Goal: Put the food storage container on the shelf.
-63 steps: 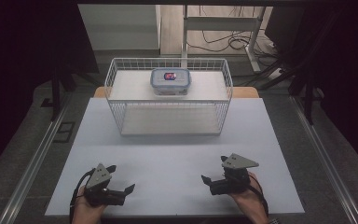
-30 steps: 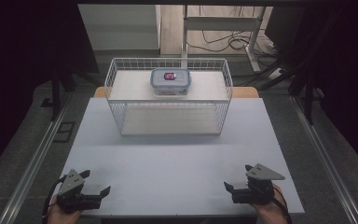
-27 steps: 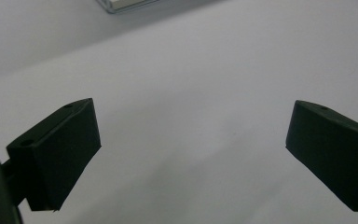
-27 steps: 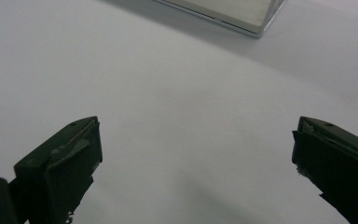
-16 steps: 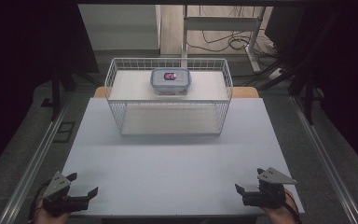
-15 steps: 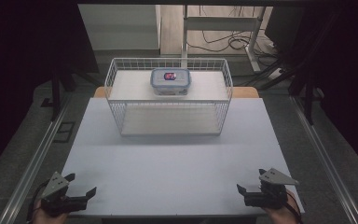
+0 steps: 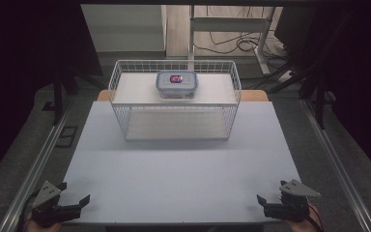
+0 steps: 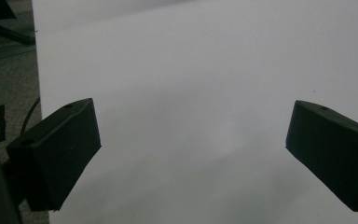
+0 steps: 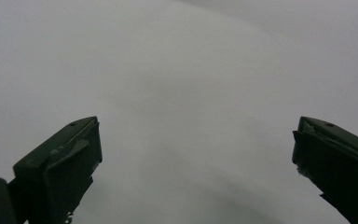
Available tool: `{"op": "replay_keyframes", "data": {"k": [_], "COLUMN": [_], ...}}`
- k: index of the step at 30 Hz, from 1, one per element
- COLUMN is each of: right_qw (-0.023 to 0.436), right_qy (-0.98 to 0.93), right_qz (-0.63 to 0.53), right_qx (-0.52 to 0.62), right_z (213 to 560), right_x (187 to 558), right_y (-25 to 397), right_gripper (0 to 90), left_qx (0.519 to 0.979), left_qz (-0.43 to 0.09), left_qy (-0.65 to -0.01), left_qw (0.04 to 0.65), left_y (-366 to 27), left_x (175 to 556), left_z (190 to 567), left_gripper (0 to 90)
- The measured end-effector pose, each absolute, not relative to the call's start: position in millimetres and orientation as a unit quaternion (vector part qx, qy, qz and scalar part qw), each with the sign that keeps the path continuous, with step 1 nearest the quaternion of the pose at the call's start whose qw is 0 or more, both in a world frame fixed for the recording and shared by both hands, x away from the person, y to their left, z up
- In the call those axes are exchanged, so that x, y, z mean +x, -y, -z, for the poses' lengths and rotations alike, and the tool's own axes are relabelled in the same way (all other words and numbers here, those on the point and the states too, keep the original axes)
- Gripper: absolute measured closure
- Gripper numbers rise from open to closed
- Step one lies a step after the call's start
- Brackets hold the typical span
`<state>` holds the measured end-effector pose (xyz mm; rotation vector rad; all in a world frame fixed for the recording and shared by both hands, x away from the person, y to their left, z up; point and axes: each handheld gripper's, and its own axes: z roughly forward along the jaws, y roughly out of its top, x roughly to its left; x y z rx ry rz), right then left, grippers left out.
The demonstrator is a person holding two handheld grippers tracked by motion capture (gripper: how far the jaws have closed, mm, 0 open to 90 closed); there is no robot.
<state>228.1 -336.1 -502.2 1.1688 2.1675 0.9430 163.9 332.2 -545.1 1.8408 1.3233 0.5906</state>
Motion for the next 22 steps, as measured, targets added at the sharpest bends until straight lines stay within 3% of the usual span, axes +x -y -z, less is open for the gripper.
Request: {"op": "replay_keyframes", "data": {"k": [14,22], "right_qw": [0.227,0.21], "right_qy": [-0.808,-0.809], "right_qz": [-0.31,-0.308], "right_qx": [0.447,0.454], "right_z": [519.2,524.9], "right_x": [225.4,226.7], "right_y": [354.5,356.8], "right_gripper": [0.4,0.2], "left_qx": [0.735,0.747], "left_qz": [-0.199,-0.206], "left_qy": [-0.538,-0.53], "left_qw": [0.362,0.344], "left_y": [-337.3,-333.6], "left_x": [163.3,163.9], "left_z": [562.8,564.0], "left_gripper": [1.5,0.4]}}
